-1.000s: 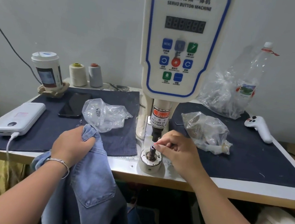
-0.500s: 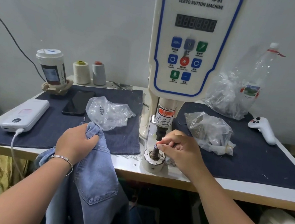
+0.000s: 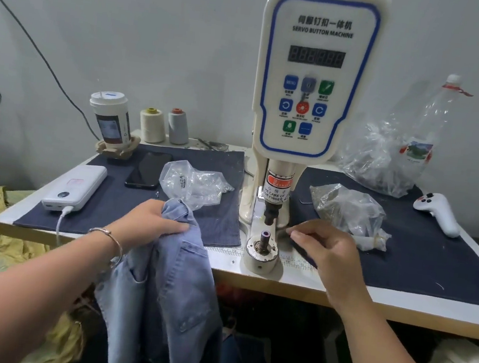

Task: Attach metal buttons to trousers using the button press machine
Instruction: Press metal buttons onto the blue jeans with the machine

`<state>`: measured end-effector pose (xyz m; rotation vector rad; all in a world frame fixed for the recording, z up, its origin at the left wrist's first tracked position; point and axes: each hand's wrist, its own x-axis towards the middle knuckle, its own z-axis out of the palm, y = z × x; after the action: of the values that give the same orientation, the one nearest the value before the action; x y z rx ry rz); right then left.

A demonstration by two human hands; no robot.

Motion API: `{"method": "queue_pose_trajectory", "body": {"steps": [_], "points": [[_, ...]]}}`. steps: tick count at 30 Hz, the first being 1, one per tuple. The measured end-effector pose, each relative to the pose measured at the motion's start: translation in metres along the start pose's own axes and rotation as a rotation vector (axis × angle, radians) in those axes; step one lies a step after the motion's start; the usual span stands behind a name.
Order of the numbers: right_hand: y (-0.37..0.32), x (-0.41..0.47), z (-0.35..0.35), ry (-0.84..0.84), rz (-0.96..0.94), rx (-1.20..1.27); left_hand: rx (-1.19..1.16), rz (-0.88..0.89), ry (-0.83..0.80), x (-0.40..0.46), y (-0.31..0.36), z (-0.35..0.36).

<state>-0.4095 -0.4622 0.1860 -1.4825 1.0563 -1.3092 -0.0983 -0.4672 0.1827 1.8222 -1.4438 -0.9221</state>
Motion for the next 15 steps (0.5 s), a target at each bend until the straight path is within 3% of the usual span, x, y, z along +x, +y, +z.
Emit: {"method": "queue_pose_trajectory", "body": {"steps": [3, 8, 12, 15], "points": [[-0.018, -0.017, 0.004, -0.353, -0.036, -0.118, -0.181, -0.012, -0.298, -0.038, 0.022, -0.005], [-0.038, -0.030, 0.025, -0.717, -0.120, -0.149, -0.371, 0.095, -0.672, -0.084, 0.060, 0.004], [-0.039, -0.034, 0.028, -1.023, 0.117, 0.110, -0.352, 0.220, -0.845, -0.101, 0.087, 0.013], [-0.037, -0.039, 0.010, -1.078, 0.311, 0.108, -0.335, 0.221, -0.831, -0.104, 0.098, 0.015]]}}
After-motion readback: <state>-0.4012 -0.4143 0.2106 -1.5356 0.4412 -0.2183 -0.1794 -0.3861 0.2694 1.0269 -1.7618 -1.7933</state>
